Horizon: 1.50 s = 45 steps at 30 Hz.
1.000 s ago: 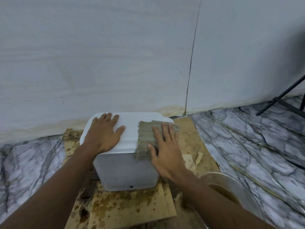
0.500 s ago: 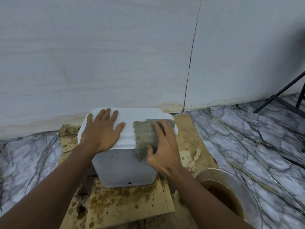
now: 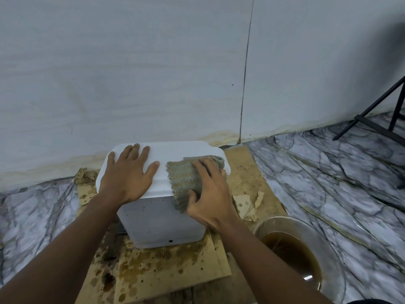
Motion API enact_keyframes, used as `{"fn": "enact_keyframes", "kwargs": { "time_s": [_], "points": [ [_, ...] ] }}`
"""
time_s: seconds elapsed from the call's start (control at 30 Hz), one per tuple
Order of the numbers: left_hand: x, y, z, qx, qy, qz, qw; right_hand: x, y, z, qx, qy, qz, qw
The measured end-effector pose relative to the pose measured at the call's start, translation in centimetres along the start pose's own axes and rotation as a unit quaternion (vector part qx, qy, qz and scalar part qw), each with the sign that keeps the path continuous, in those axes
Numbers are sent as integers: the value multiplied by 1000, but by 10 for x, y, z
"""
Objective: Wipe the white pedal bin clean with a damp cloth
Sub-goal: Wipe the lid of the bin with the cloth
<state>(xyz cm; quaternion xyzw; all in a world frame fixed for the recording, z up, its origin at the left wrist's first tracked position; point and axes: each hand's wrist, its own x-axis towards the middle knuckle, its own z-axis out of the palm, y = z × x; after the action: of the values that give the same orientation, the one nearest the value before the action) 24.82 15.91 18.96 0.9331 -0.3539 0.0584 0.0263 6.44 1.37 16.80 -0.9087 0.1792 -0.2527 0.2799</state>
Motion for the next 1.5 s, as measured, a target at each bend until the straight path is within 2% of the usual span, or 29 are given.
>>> {"fn": "enact_keyframes", "kwargs": {
  "time_s": [0.2,0.4,0.57,0.77,0.93,1.03,1.23,1.3,1.43,1.5],
  "points": [
    [-3,0,-1,-2,2,-5,1000,2,0,-14,15,-27,2,1000],
    [-4,1,0,-5,6,-4,1000,-20,-25,2,-84,-63,-7,994],
    [-2,-2,2,4,14,-2,1000,-13,-32,22,-187,-50,-48,980],
    [1,-3,2,0,23,7,1000,-5,-33,31,-189,-47,-73,978],
    [4,1,1,0,13,6,1000,14,-19,23,-189,-31,-21,981],
    [4,3,1,0,11,-1,1000,18,-7,20,-150,-23,17,988],
    [0,3,-1,0,4,-3,1000,1,-1,37,-3,111,81,991],
    [-2,2,-2,3,6,-3,1000,-7,-6,43,15,116,88,989],
    [-3,4,-2,0,3,-7,1000,-8,-19,42,-68,81,154,982],
    [-3,3,-2,-1,4,-9,1000,-3,-23,37,-112,68,154,979]
  ]
}}
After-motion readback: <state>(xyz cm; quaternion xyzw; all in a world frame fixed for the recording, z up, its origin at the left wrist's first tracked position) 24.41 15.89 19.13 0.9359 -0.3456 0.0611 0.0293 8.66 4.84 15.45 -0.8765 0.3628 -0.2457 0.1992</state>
